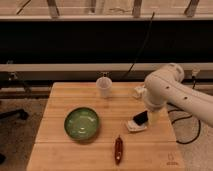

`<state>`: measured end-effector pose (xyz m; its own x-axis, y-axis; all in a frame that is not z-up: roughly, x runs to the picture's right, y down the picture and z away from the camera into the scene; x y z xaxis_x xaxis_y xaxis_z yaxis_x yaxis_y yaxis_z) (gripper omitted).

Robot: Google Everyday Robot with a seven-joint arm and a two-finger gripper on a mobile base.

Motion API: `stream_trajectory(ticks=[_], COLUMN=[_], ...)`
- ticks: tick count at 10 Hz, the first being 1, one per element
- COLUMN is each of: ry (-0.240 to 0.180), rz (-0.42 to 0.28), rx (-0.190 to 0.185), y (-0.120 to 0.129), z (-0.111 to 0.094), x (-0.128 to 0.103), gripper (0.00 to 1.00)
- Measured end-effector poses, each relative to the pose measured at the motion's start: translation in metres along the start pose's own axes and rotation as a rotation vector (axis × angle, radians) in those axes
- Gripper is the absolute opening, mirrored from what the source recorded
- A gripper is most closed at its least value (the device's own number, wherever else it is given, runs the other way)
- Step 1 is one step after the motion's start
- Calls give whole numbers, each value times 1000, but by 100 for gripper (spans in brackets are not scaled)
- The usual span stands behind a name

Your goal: Push the ceramic bowl across the table

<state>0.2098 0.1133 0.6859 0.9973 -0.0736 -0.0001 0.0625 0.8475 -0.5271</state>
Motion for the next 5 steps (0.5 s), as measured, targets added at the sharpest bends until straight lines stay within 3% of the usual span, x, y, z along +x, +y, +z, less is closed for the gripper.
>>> stream_trajectory(ticks=[5], ry=[1], rz=[-31], rx=[5], y=[-1], z=[3], x=[-18], gripper=[80])
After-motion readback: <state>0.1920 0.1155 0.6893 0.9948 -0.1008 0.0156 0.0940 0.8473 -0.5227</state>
